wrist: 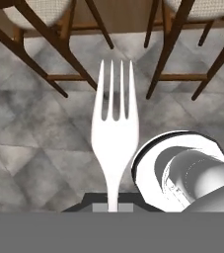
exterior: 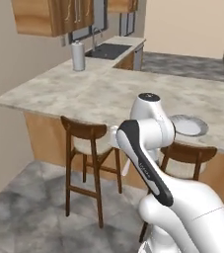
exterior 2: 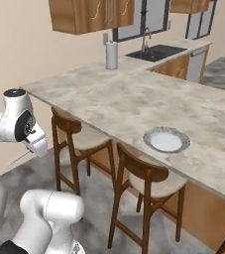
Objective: Take the fork and place it on the left side of the plate. Then take the spoon and place it on the right side of the plate. Make sure they're directly next to the plate.
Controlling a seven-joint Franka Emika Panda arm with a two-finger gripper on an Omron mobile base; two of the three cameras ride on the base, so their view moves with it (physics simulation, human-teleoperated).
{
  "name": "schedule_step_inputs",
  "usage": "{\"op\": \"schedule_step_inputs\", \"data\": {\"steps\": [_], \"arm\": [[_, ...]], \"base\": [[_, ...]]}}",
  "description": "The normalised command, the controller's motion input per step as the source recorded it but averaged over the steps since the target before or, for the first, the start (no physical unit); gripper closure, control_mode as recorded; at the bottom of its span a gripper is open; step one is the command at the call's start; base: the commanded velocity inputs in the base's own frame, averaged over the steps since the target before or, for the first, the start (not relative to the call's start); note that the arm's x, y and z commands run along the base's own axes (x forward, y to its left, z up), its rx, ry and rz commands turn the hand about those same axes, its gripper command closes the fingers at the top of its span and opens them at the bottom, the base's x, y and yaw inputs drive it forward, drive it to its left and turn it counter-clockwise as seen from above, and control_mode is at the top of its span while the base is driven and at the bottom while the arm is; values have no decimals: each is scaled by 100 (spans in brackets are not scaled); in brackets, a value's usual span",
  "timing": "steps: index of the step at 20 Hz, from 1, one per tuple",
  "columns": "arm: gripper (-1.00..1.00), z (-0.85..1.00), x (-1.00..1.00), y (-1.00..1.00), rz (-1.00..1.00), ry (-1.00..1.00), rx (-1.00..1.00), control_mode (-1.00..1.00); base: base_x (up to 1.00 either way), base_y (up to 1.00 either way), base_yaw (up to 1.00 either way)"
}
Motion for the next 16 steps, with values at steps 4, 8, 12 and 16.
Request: {"op": "schedule_step_inputs", "data": {"steps": [4, 8, 12, 16], "arm": [[100, 0, 0, 0, 0, 0, 0, 100], [100, 0, 0, 0, 0, 0, 0, 100], [100, 0, 0, 0, 0, 0, 0, 100], [100, 0, 0, 0, 0, 0, 0, 100]], "base": [[68, 43, -35], [70, 36, -40], [70, 29, -41], [70, 27, -42]]}}
